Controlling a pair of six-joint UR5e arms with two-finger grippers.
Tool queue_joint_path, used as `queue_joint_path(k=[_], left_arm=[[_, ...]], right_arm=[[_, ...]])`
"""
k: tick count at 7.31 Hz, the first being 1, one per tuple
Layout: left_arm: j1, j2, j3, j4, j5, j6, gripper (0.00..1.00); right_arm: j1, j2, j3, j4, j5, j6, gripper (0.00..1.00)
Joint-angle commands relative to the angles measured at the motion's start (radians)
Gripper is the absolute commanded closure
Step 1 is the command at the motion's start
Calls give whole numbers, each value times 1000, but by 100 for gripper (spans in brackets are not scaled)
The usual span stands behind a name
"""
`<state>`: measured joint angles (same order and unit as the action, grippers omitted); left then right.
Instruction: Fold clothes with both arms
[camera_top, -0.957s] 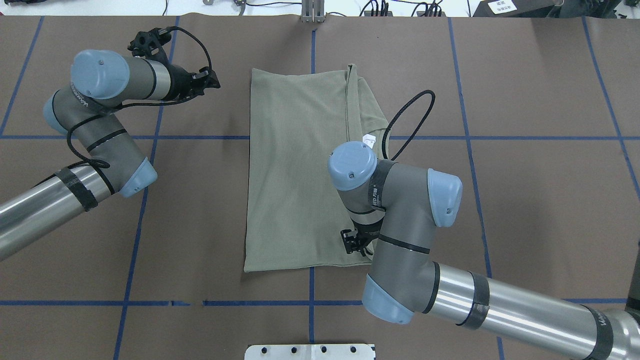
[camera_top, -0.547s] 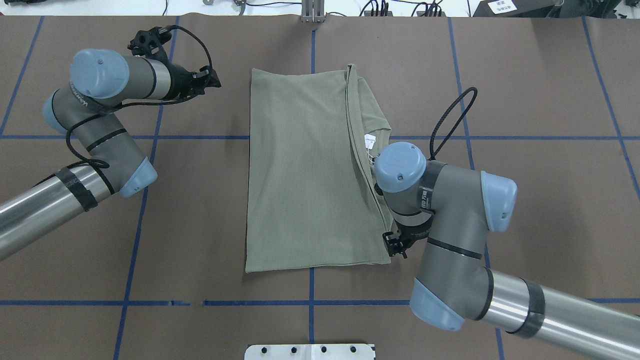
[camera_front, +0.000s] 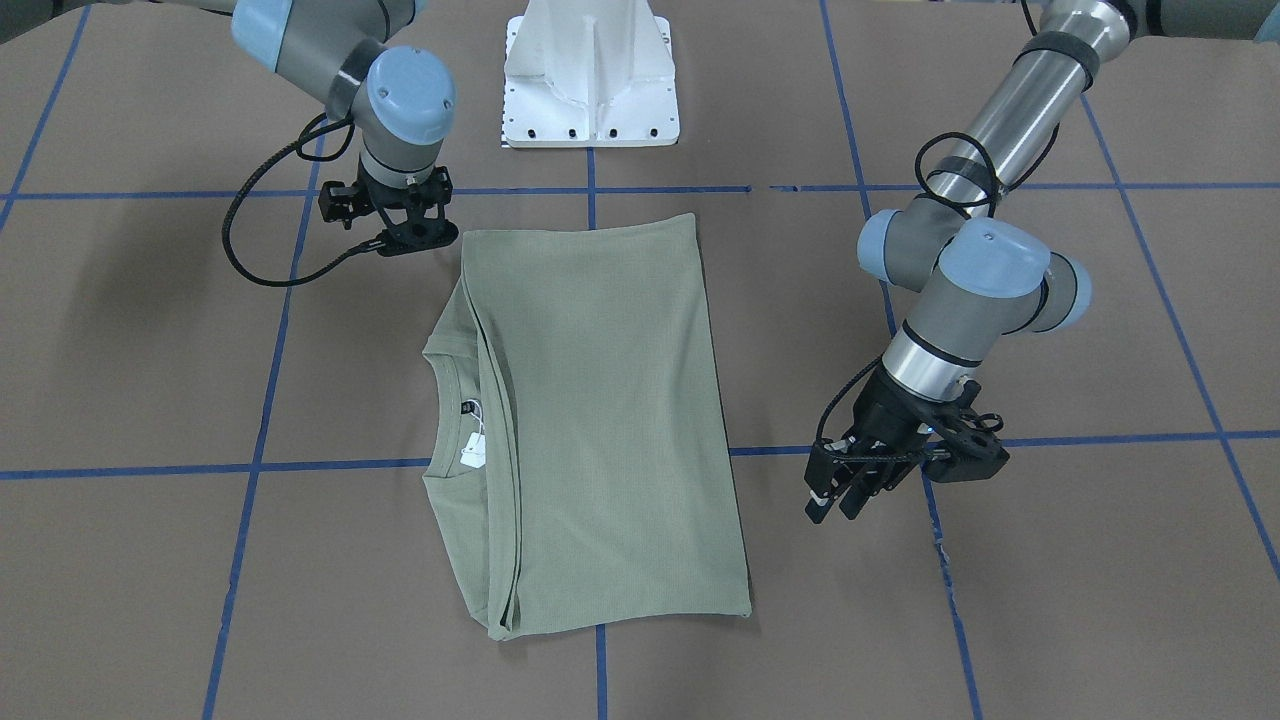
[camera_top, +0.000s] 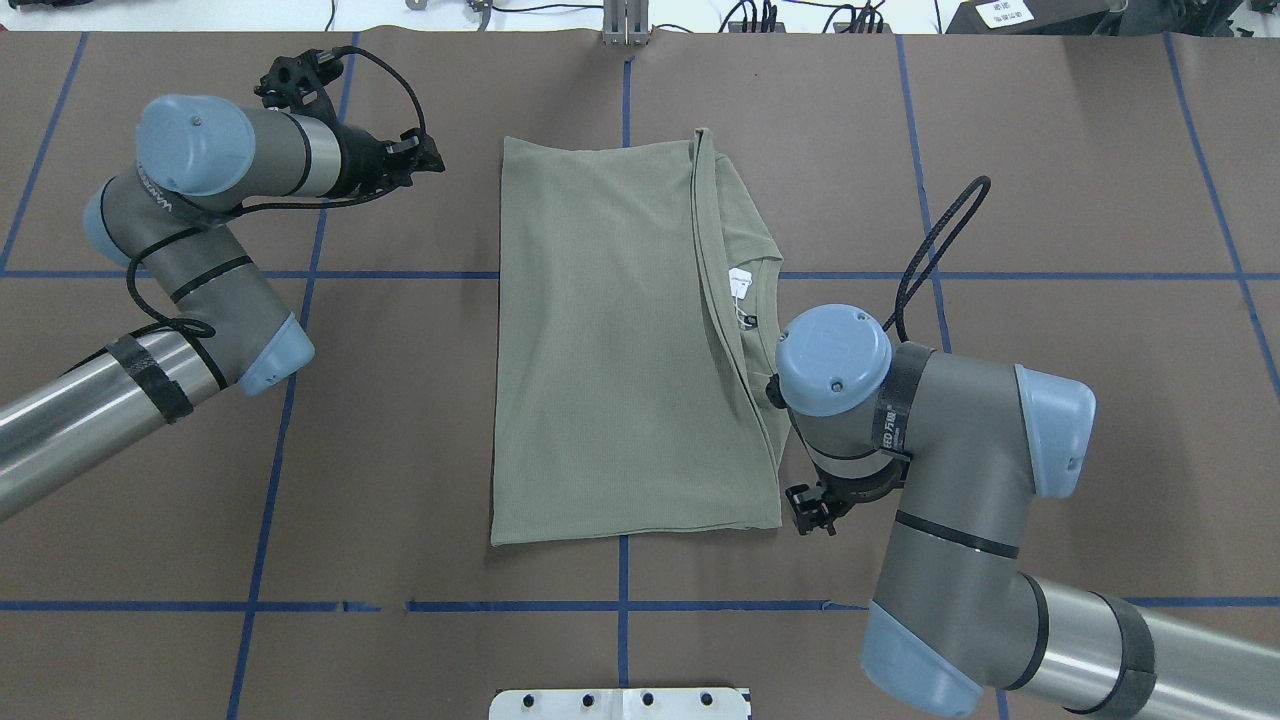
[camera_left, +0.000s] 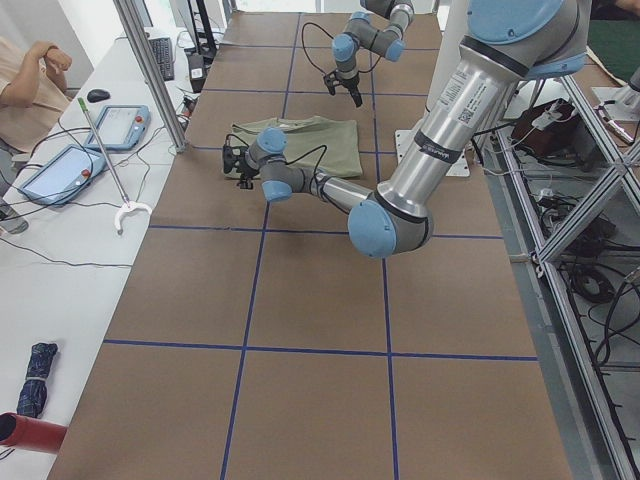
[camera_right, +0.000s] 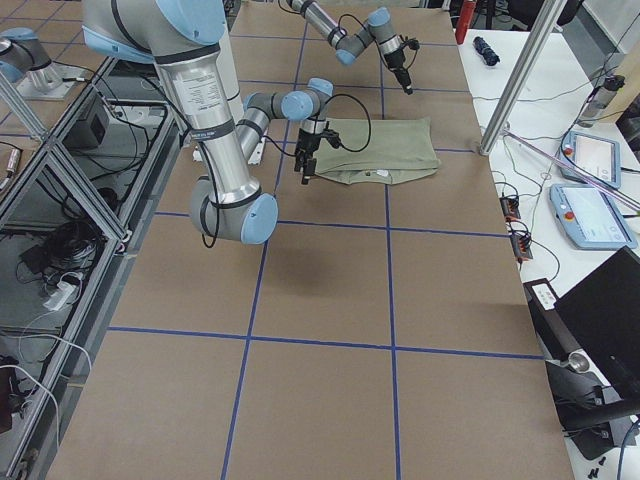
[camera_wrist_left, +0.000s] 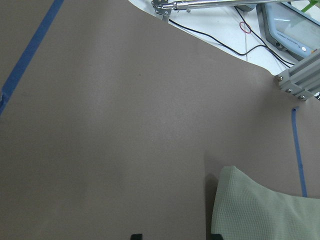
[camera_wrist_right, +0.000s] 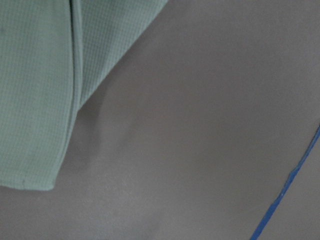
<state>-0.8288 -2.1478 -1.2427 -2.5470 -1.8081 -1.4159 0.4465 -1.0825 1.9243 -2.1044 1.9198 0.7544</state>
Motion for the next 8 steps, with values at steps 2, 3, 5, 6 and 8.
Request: queue_joint_path(k=[2, 3, 5, 6, 8], left_arm=[[-21, 77, -76, -1, -79, 8, 46], [-21, 77, -75, -1, -79, 8, 46], [-21, 78, -75, -1, -79, 8, 46], [-21, 80, -75, -1, -79, 8, 46], [-21, 80, -75, -1, -77, 8, 46]], right_arm=[[84, 171, -184, 104, -4, 0, 0], [102, 214, -282, 175, -2, 2, 0], [124, 275, -405, 234, -2, 2, 0], [129, 298, -460, 262, -4, 2, 0], [135, 300, -540, 342, -5, 0, 0]])
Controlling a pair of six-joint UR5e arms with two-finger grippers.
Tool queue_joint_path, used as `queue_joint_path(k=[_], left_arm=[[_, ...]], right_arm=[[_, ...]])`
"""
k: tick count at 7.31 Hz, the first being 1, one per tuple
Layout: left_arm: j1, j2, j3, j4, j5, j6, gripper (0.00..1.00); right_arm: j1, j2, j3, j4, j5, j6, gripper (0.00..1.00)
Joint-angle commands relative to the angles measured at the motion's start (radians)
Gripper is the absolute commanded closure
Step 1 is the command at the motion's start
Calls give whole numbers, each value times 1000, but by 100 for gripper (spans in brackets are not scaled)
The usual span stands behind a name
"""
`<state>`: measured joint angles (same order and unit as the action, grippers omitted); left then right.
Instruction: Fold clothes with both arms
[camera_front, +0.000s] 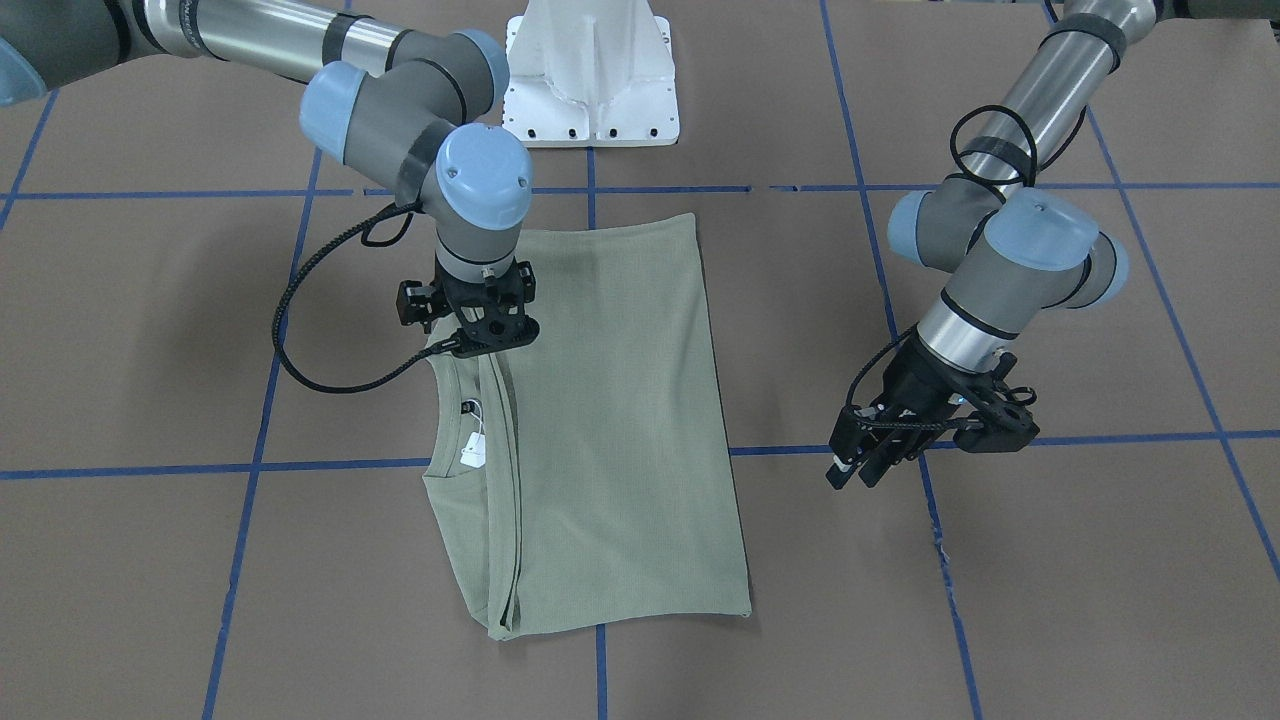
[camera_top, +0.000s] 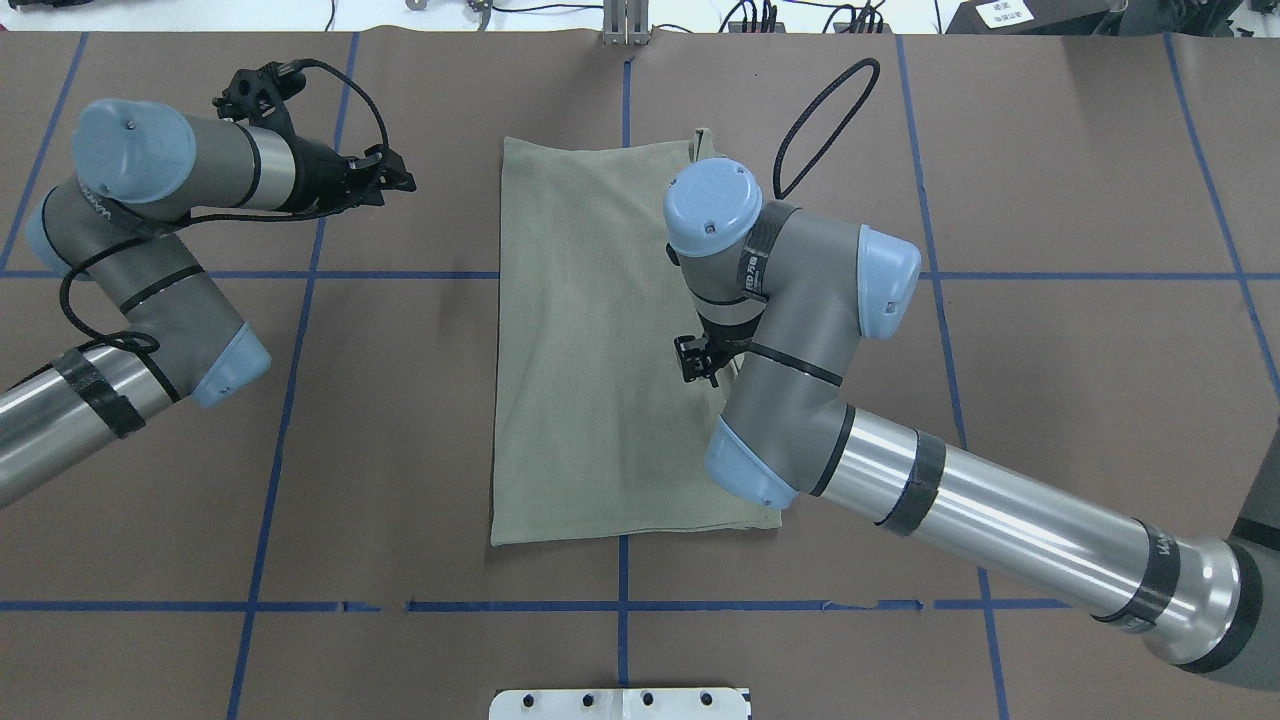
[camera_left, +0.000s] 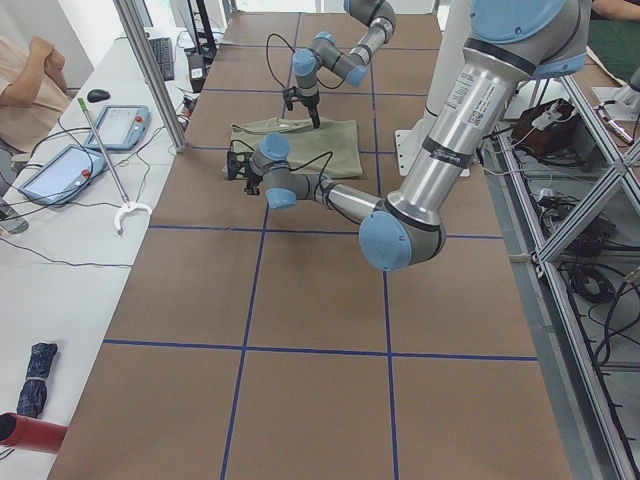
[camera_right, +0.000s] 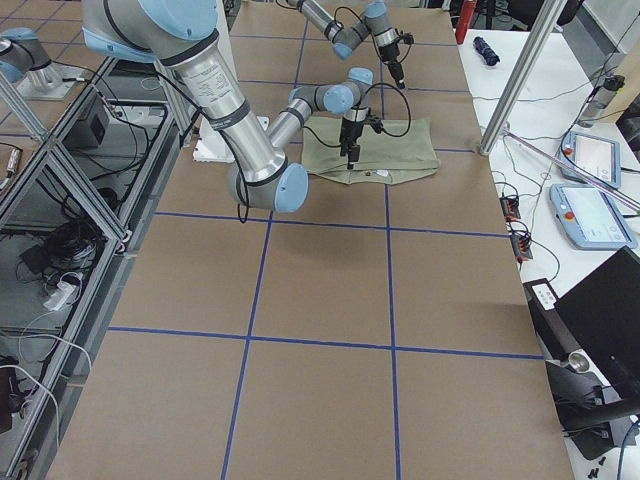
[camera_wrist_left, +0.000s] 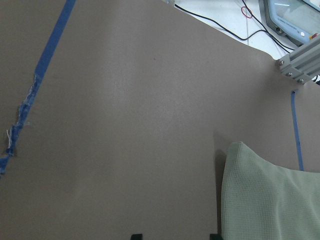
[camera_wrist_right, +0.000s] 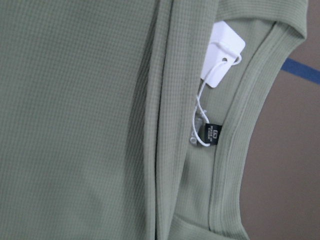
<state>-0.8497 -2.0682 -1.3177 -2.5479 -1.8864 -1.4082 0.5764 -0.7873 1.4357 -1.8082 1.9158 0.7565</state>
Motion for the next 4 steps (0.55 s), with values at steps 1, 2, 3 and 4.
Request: queue_joint_path(k=[1, 2, 3, 4], left_arm=[[0, 0, 0, 0, 0, 0, 46], [0, 5, 0, 0, 0, 2, 46], [-8, 6, 0, 1, 0, 5, 46], [-9, 6, -2, 2, 0, 5, 46]], right_arm=[[25, 5, -55, 44, -1, -14, 0], [42, 0, -72, 44, -1, -20, 0], [86, -18, -80, 41, -1, -73, 0], [129, -68, -71, 39, -1, -141, 0]])
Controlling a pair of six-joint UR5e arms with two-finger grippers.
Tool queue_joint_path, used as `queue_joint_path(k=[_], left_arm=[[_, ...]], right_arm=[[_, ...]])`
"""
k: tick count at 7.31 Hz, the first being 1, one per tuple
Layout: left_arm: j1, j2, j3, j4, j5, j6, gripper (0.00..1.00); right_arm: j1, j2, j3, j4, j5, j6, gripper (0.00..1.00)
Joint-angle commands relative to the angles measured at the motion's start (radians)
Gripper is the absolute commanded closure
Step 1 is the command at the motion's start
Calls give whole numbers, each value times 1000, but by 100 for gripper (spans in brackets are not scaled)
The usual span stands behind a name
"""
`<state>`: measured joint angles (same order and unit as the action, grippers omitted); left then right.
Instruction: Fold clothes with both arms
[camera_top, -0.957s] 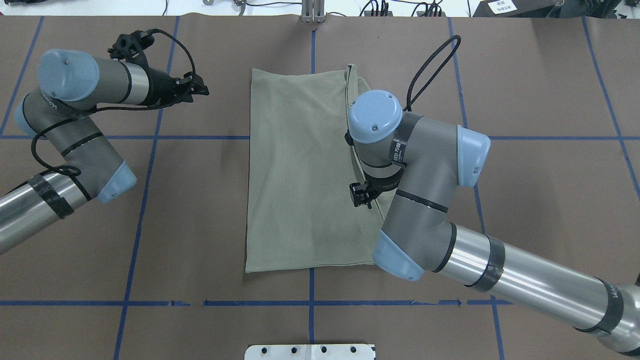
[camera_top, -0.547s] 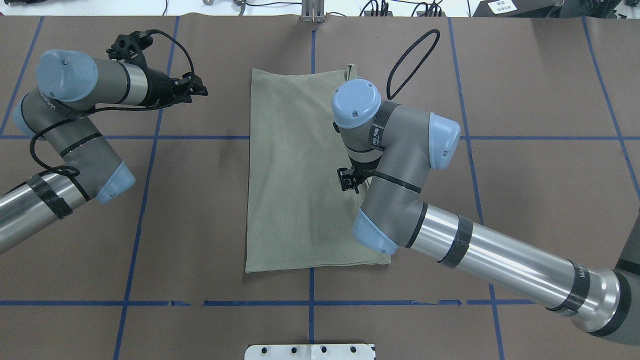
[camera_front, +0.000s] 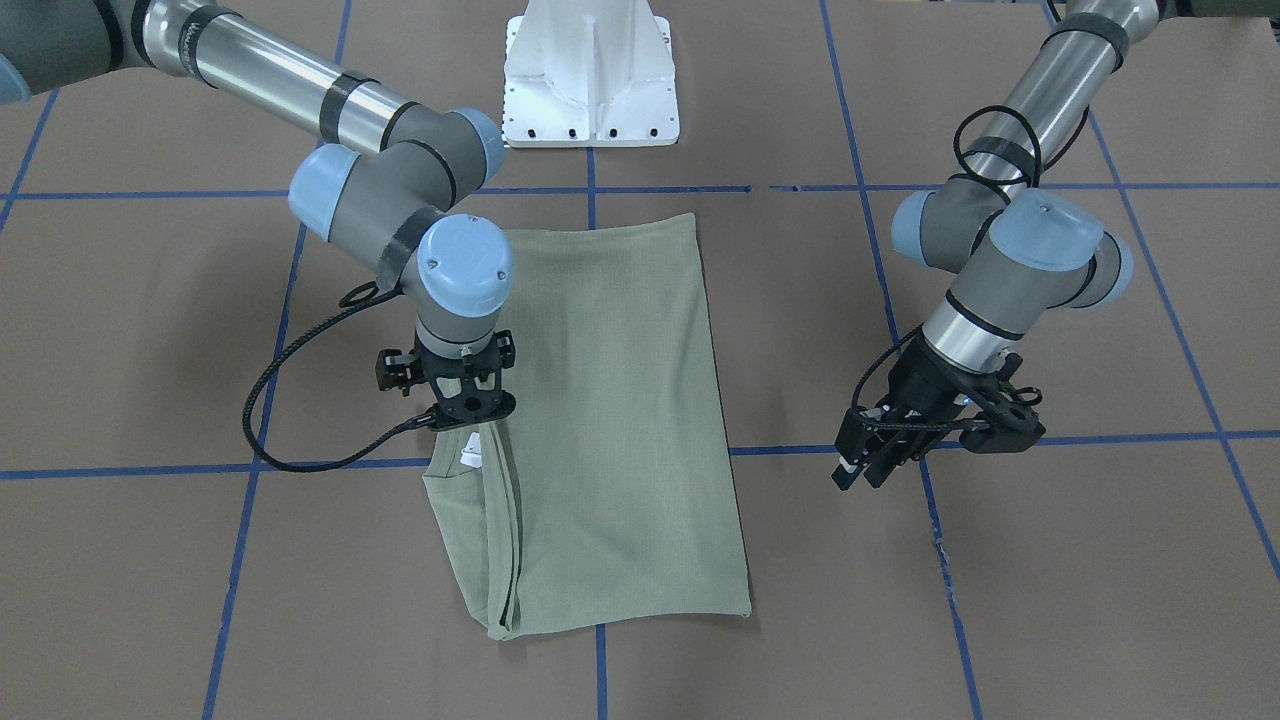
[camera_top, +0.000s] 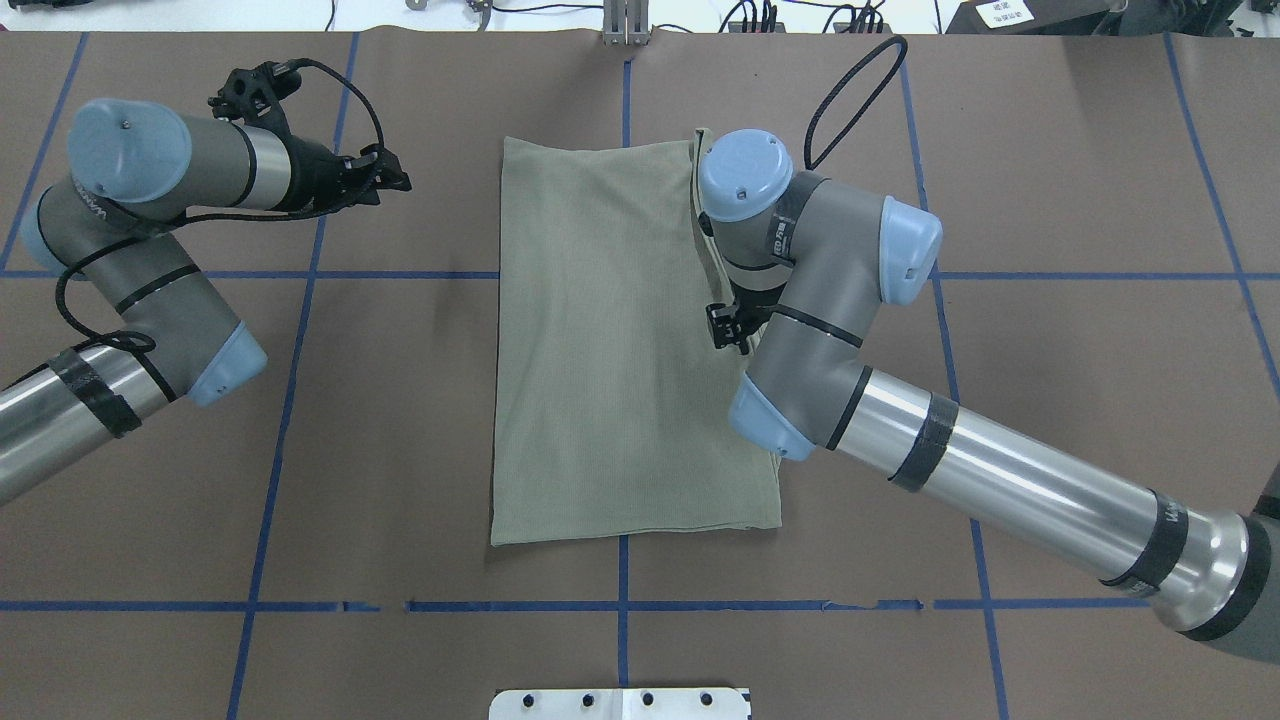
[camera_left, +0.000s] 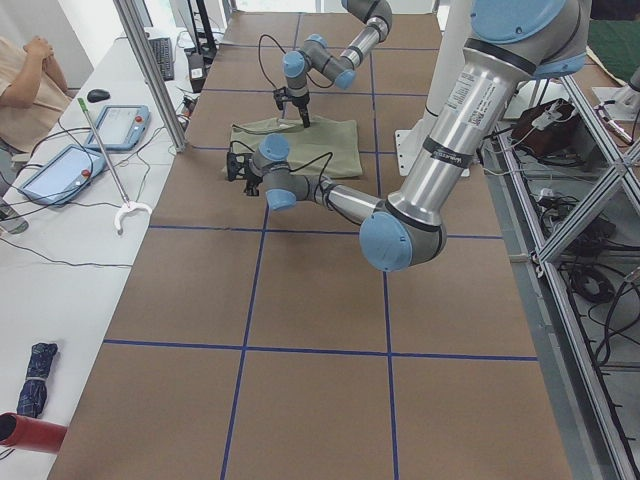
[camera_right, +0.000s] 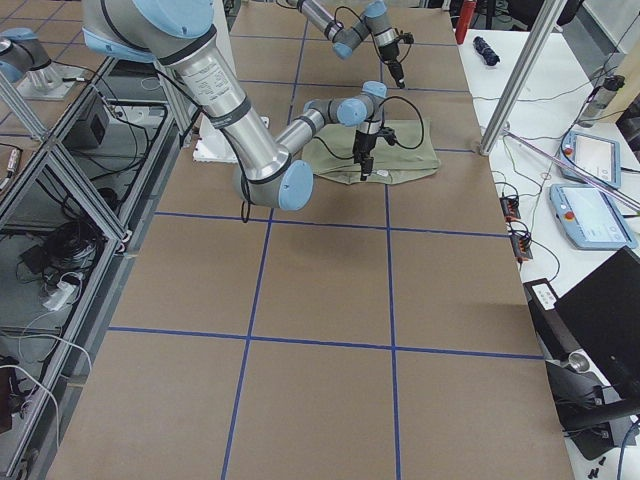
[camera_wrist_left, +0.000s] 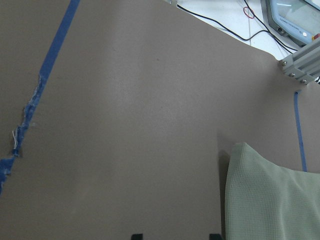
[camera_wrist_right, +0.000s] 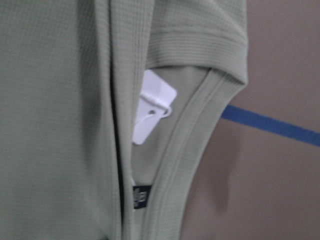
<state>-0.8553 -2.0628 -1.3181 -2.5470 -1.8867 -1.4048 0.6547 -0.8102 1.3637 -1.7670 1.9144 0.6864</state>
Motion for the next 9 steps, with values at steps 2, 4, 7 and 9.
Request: queue_joint_path(k=[2, 4, 7, 9], left_arm=[[-7, 3, -18, 11, -2, 1, 46], [-7, 21, -41, 11, -8, 1, 46], [-4, 71, -114, 17, -11, -6, 46], [1, 85, -138, 17, -23, -2, 46]], right_arm=[[71, -81, 106, -59, 14, -70, 0], [71, -18, 127, -89, 17, 8, 0], [2, -70, 279, -54, 14, 328, 0], [-73, -185, 342, 158, -26, 604, 0]])
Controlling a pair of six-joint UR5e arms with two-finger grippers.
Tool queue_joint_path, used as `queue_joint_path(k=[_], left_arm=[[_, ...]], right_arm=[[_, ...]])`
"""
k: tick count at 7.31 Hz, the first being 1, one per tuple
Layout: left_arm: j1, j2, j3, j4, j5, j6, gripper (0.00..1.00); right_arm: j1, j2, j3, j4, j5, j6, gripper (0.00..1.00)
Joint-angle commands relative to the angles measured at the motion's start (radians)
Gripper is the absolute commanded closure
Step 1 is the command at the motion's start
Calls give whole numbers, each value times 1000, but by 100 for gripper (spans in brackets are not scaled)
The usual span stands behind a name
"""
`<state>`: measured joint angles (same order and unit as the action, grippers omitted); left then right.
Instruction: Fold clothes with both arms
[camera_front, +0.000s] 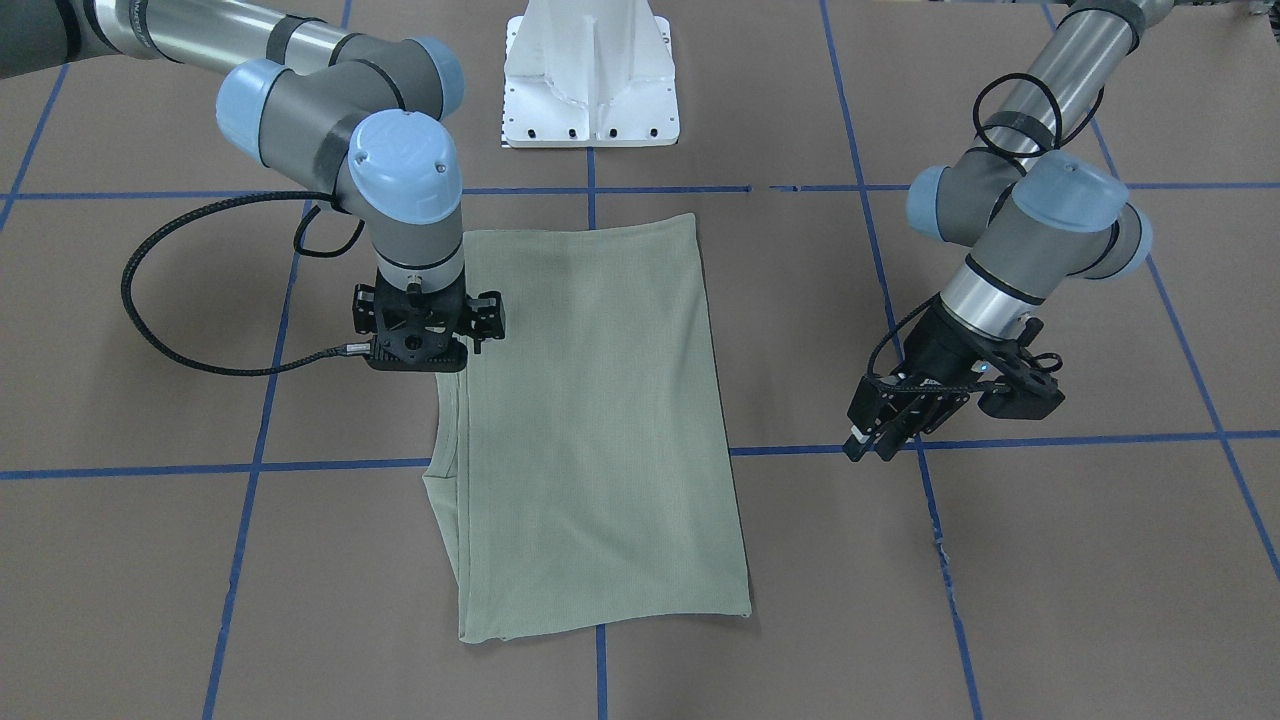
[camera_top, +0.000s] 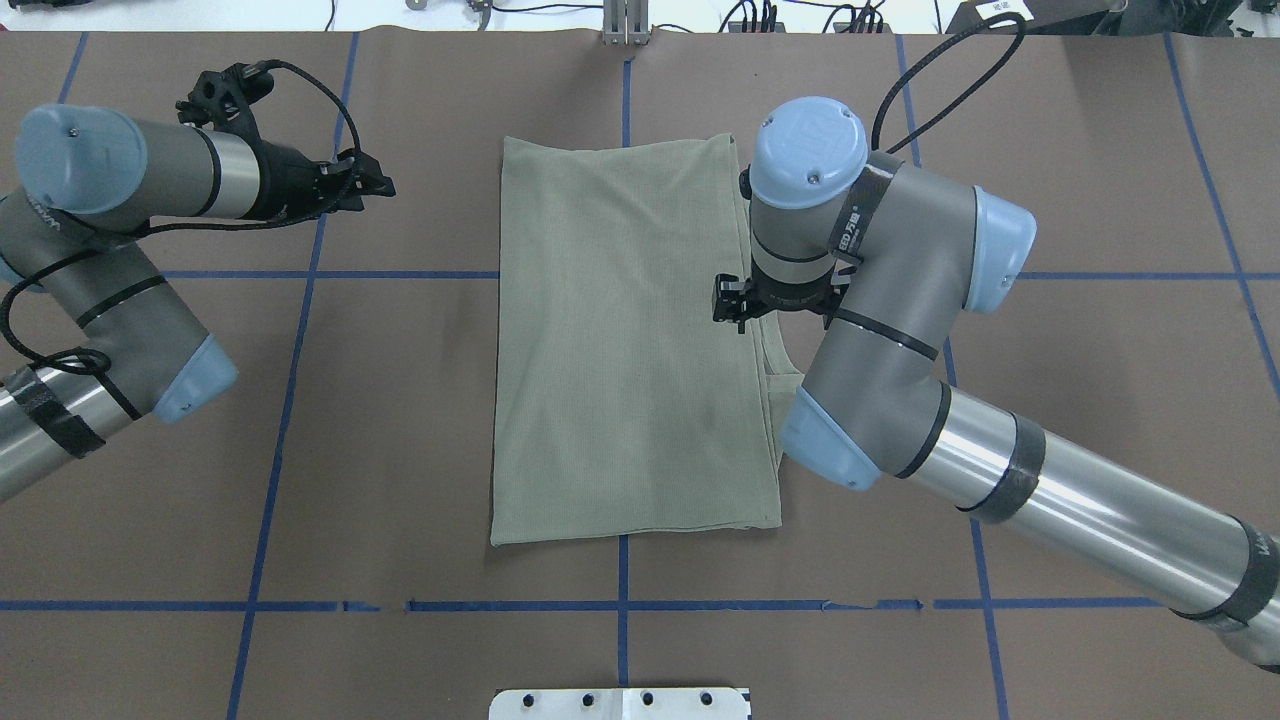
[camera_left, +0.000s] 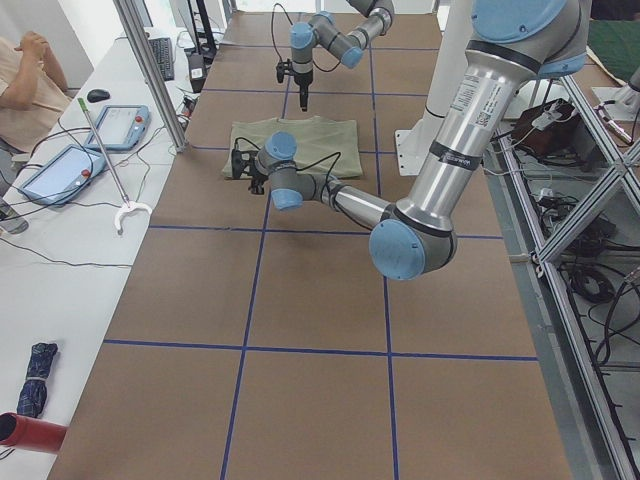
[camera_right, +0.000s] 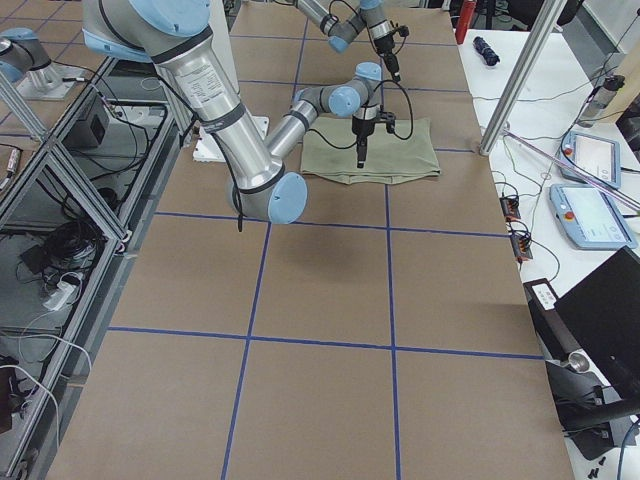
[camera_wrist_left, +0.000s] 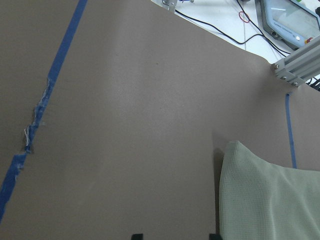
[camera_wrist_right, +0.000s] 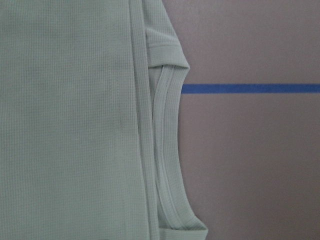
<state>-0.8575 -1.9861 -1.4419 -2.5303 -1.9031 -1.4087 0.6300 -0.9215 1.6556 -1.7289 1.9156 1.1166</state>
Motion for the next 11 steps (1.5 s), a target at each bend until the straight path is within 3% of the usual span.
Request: queue_joint_path(k=[1, 3, 5, 8, 11], left_arm=[[3, 7, -15, 1, -17, 2, 46], [2, 9, -14, 2, -33, 4, 46], [0, 13, -12, 2, -34, 4, 46], [0, 15, -12, 2, -34, 2, 46], [-2, 13, -14, 2, -34, 2, 46]], right_arm=[[-94, -133, 102, 199, -68, 331, 0], [-205, -135, 147, 201, -166, 652, 1], [-266, -139, 161, 201, -222, 845, 2], [-296, -183, 164, 209, -228, 933, 2], [-300, -192, 165, 209, -228, 960, 8]])
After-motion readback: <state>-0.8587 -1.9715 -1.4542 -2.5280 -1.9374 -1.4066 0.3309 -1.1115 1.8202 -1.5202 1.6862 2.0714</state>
